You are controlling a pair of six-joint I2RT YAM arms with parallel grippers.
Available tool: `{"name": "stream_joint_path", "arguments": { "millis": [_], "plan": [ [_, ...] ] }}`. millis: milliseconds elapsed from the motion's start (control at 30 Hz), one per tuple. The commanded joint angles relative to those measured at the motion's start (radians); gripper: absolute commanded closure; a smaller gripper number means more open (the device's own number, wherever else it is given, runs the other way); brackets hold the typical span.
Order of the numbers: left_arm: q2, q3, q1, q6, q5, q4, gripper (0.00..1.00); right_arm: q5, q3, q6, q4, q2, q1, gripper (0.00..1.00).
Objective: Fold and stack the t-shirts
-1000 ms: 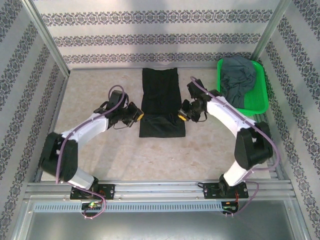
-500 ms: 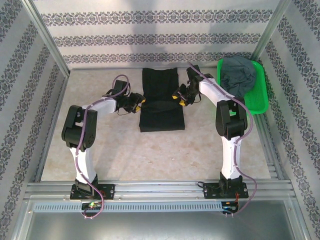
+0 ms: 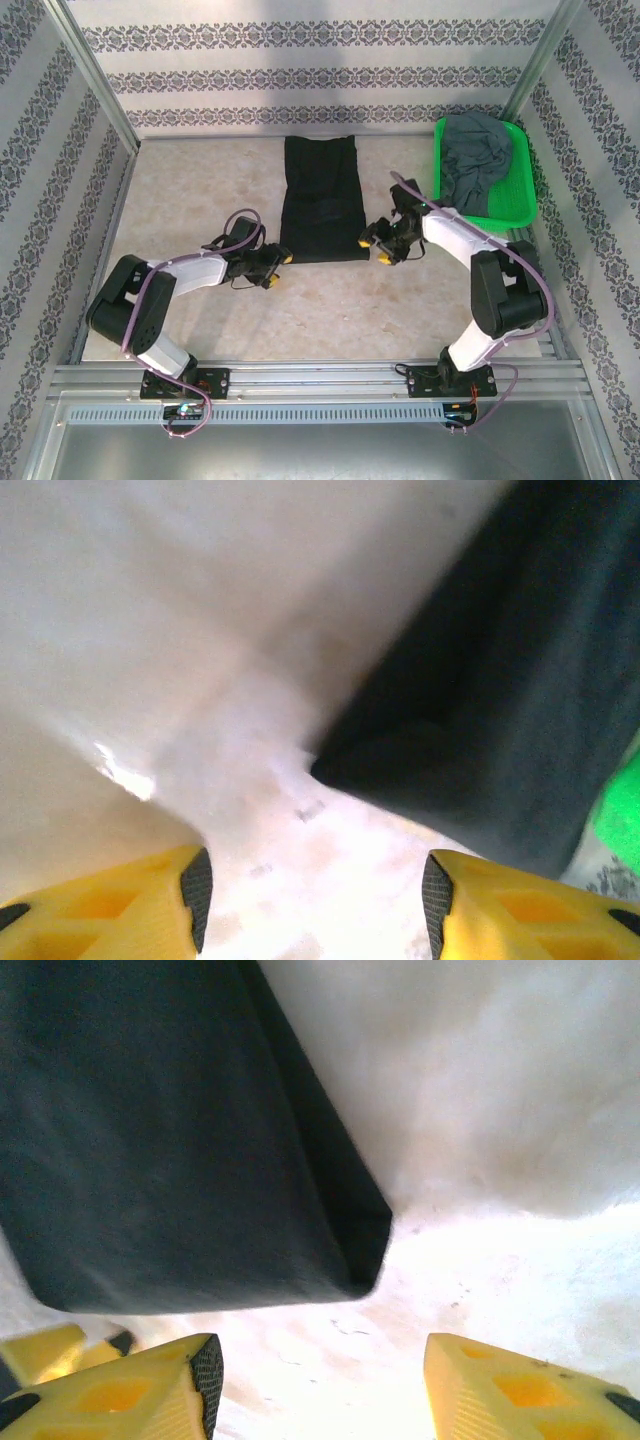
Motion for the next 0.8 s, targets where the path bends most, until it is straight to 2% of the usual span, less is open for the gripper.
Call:
{"name": "stream_joint_path", "arguments": {
  "millis": [0, 100, 300, 400, 500, 567, 767],
  "plan": [
    [0.063, 0.038, -0.002, -0.103, -0.021, 0.184, 0.42, -0.033, -0.068, 0.099, 0.153, 0.032, 0.004, 0.43],
    [0.134, 0.084, -0.003, -0.094, -0.010, 0.215, 0.47, -0.033, -0.050, 0.100, 0.170, 0.096, 0.005, 0.45],
    [0.226, 0.116, -0.002, -0.106, 0.001, 0.291, 0.71, -0.034, 0.022, 0.122, 0.195, 0.183, 0.012, 0.59],
    [0.223, 0.115, 0.001, -0.102, -0.020, 0.292, 0.83, -0.020, 0.053, 0.128, 0.189, 0.197, 0.017, 0.70],
    [0.206, 0.102, 0.007, -0.097, -0.038, 0.294, 0.98, -0.008, 0.061, 0.127, 0.185, 0.194, 0.017, 0.87],
    [0.179, 0.096, 0.009, -0.080, -0.048, 0.263, 1.00, 0.003, 0.052, 0.122, 0.177, 0.172, 0.016, 0.99],
    [0.026, 0.052, -0.003, -0.008, -0.048, 0.114, 1.00, 0.026, -0.010, 0.101, 0.132, 0.047, 0.032, 1.00]
  ]
}}
